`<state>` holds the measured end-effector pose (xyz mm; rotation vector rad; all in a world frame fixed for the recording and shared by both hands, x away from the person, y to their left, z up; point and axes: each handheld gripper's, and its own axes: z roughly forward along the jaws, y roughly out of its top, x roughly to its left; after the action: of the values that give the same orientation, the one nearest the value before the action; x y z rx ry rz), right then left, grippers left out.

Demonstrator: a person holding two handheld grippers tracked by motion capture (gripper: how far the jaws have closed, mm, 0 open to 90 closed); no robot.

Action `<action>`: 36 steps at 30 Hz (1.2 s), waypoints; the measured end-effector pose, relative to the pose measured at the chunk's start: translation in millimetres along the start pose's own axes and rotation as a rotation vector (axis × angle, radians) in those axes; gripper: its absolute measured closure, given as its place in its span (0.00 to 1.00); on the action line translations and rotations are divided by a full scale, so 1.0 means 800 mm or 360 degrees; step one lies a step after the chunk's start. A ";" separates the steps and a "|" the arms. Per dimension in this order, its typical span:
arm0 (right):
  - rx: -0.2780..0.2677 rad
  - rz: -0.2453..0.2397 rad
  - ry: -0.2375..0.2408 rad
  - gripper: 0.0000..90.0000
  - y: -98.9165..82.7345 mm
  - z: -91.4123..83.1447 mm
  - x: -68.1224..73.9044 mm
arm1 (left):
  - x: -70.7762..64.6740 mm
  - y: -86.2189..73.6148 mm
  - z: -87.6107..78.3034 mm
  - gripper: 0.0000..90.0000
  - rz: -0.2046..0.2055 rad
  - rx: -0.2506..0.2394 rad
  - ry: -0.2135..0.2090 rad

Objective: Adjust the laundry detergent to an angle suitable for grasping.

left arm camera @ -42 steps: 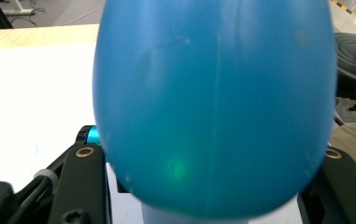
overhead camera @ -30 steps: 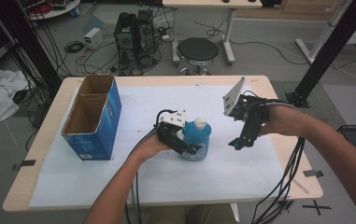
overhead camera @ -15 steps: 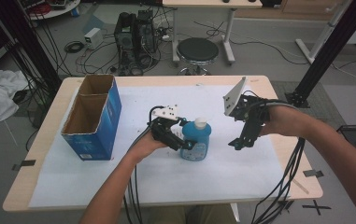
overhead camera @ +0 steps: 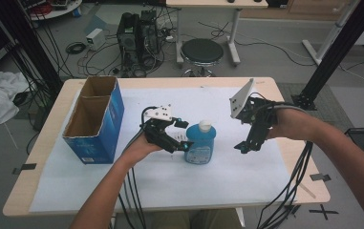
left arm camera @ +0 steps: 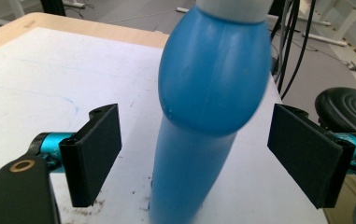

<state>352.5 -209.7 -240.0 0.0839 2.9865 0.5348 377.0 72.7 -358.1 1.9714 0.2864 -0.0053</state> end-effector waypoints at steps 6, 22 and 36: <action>-0.0013 0.0007 -0.0008 0.02 -0.003 -0.002 0.002 | -0.013 0.014 -0.030 0.20 0.0012 0.0030 0.0068; -0.0017 -0.0008 -0.0012 0.02 -0.005 0.000 0.005 | -0.019 0.039 -0.062 0.20 0.0138 0.0495 0.0185; -0.0024 -0.0021 -0.0016 0.02 -0.004 -0.001 0.008 | -0.049 0.052 -0.061 0.07 0.0185 0.0945 0.0299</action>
<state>345.8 -212.6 -240.9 0.0653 2.9706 0.5533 340.7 93.5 -295.3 2.5829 0.3154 0.1906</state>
